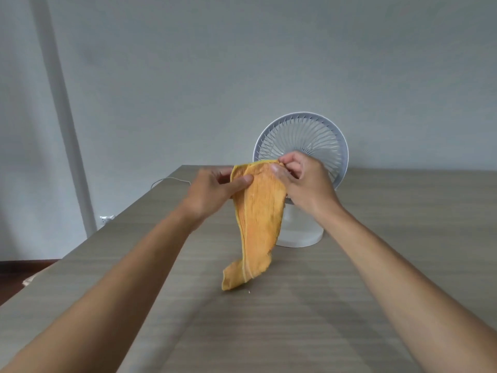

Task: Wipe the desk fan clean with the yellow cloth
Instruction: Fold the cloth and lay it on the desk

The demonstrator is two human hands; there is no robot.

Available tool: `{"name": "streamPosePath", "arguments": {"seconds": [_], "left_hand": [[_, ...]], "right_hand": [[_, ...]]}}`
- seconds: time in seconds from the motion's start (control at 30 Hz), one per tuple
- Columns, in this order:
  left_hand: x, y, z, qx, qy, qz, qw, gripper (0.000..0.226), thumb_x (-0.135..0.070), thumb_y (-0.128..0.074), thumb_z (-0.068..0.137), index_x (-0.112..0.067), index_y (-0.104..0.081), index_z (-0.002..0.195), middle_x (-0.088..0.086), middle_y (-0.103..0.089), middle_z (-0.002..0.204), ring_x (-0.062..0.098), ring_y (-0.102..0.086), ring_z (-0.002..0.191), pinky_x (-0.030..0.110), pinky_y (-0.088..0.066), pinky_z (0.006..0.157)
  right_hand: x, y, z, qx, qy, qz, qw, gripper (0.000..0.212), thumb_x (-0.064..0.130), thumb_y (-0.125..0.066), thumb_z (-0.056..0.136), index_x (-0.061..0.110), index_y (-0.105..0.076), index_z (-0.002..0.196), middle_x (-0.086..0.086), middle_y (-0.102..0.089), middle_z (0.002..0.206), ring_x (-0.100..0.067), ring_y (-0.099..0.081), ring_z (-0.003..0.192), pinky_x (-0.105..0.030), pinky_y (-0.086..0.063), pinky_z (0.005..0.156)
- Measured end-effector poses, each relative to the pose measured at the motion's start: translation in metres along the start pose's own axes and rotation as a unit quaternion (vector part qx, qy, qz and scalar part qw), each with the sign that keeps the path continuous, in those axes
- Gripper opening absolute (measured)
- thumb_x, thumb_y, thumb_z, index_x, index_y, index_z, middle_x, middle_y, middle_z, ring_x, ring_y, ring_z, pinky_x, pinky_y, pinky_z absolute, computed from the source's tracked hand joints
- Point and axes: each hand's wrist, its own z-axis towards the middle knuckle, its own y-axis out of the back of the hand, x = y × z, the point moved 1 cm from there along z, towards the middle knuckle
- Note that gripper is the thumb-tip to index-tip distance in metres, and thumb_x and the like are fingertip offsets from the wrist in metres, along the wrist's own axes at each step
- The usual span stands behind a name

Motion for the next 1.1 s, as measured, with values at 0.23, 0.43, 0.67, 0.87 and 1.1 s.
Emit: {"name": "streamPosePath", "arguments": {"seconds": [0.23, 0.43, 0.67, 0.87, 1.1], "left_hand": [[-0.023, 0.023, 0.028, 0.018, -0.031, 0.025, 0.999, 0.030, -0.022, -0.057, 0.095, 0.008, -0.059, 0.099, 0.011, -0.054, 0.084, 0.022, -0.052, 0.079, 0.041, -0.048, 0.076], [-0.014, 0.041, 0.045, -0.034, -0.037, 0.095, 0.994, 0.023, -0.022, -0.057, 0.095, 0.000, -0.062, 0.096, 0.005, -0.055, 0.080, 0.016, -0.050, 0.076, 0.035, -0.044, 0.073], [0.009, 0.066, 0.076, -0.103, -0.009, 0.170, 0.980, 0.023, -0.024, -0.061, 0.089, -0.001, -0.066, 0.093, 0.010, -0.061, 0.084, 0.021, -0.058, 0.078, 0.056, -0.054, 0.086], [-0.002, 0.069, 0.068, -0.116, -0.047, 0.126, 0.984, 0.021, -0.022, -0.063, 0.087, -0.002, -0.066, 0.093, 0.010, -0.058, 0.081, 0.018, -0.056, 0.077, 0.053, -0.053, 0.086], [0.010, 0.050, -0.041, 0.104, 0.029, 0.131, 0.985, 0.008, -0.008, -0.068, 0.085, -0.003, -0.070, 0.079, 0.004, -0.065, 0.072, 0.010, -0.057, 0.069, 0.029, -0.046, 0.073]], "right_hand": [[0.014, -0.001, 0.003, 0.118, -0.012, -0.023, 0.993, 0.033, 0.041, -0.076, 0.079, 0.009, -0.068, 0.084, -0.004, -0.063, 0.076, -0.015, -0.057, 0.064, -0.029, -0.044, 0.059], [0.017, 0.006, 0.023, 0.103, -0.048, -0.090, 0.989, 0.024, 0.027, -0.081, 0.074, 0.017, -0.059, 0.071, 0.006, -0.064, 0.068, -0.011, -0.061, 0.059, -0.028, -0.050, 0.058], [0.011, -0.008, 0.056, 0.004, -0.079, -0.069, 0.995, 0.019, 0.021, -0.078, 0.081, 0.022, -0.061, 0.073, -0.003, -0.075, 0.082, -0.015, -0.069, 0.060, -0.032, -0.061, 0.065], [0.013, -0.003, 0.060, -0.044, -0.012, -0.065, 0.997, 0.016, 0.021, -0.077, 0.081, 0.023, -0.062, 0.076, 0.005, -0.069, 0.067, 0.000, -0.056, 0.052, -0.028, -0.054, 0.070], [-0.006, 0.033, -0.050, 0.221, -0.037, -0.063, 0.973, 0.016, 0.025, -0.077, 0.080, 0.023, -0.062, 0.075, -0.001, -0.072, 0.072, -0.007, -0.057, 0.061, -0.029, -0.044, 0.067]]}}
